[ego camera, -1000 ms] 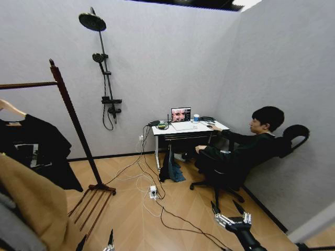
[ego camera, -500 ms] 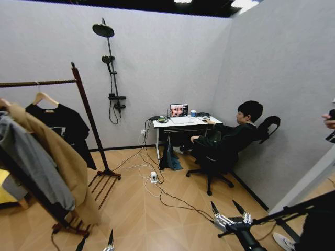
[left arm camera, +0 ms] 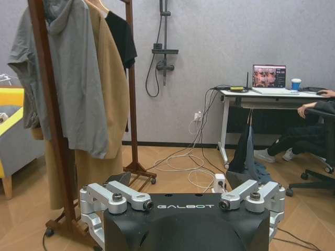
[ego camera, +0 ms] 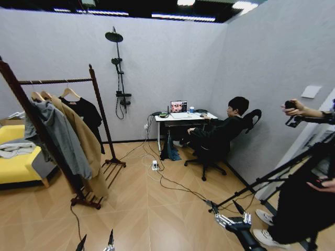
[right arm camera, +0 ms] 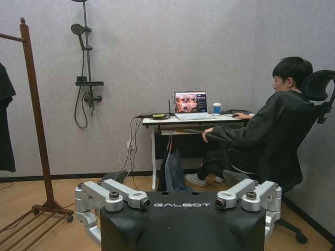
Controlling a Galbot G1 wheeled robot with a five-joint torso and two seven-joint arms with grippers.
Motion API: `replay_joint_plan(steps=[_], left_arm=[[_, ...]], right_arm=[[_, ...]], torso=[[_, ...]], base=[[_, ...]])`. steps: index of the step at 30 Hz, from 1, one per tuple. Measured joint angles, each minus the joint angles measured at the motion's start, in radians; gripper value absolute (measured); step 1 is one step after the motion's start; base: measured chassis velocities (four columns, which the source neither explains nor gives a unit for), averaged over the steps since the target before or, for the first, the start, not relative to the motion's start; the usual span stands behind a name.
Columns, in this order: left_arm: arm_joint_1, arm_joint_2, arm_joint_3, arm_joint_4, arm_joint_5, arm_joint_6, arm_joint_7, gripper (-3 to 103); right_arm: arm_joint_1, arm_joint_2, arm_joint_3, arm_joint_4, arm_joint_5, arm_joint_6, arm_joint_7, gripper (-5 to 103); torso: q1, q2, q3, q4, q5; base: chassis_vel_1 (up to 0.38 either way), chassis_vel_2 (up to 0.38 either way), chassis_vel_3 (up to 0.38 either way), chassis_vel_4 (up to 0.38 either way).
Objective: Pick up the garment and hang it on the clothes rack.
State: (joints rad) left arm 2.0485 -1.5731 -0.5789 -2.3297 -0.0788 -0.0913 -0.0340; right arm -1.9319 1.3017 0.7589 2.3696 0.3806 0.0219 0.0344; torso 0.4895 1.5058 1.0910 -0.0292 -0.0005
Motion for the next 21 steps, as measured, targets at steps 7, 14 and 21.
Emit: replay_joint_plan(steps=[7,14,21], left_arm=[[0.0,0.0,0.0,0.0,0.0,0.0,-0.001,100],[0.0,0.0,0.0,0.0,0.0,0.0,0.0,100],[0.0,0.0,0.0,0.0,0.0,0.0,0.0,100]], right_arm=[[0.0,0.0,0.0,0.0,0.0,0.0,0.0,100],[0.0,0.0,0.0,0.0,0.0,0.0,0.0,100],[0.0,0.0,0.0,0.0,0.0,0.0,0.0,100]], torso=[[-0.001,0.001,0.0,0.0003,0.0003],[-0.001,0.0,0.0,-0.0003,0.0009],[0.001,-0.001,0.0,0.0005,0.0006]], base=[[0.305,-0.315,-0.317,0.293],[0.028,-0.053,-0.099,0.108],[-0.044,0.037,0.077,-0.04]])
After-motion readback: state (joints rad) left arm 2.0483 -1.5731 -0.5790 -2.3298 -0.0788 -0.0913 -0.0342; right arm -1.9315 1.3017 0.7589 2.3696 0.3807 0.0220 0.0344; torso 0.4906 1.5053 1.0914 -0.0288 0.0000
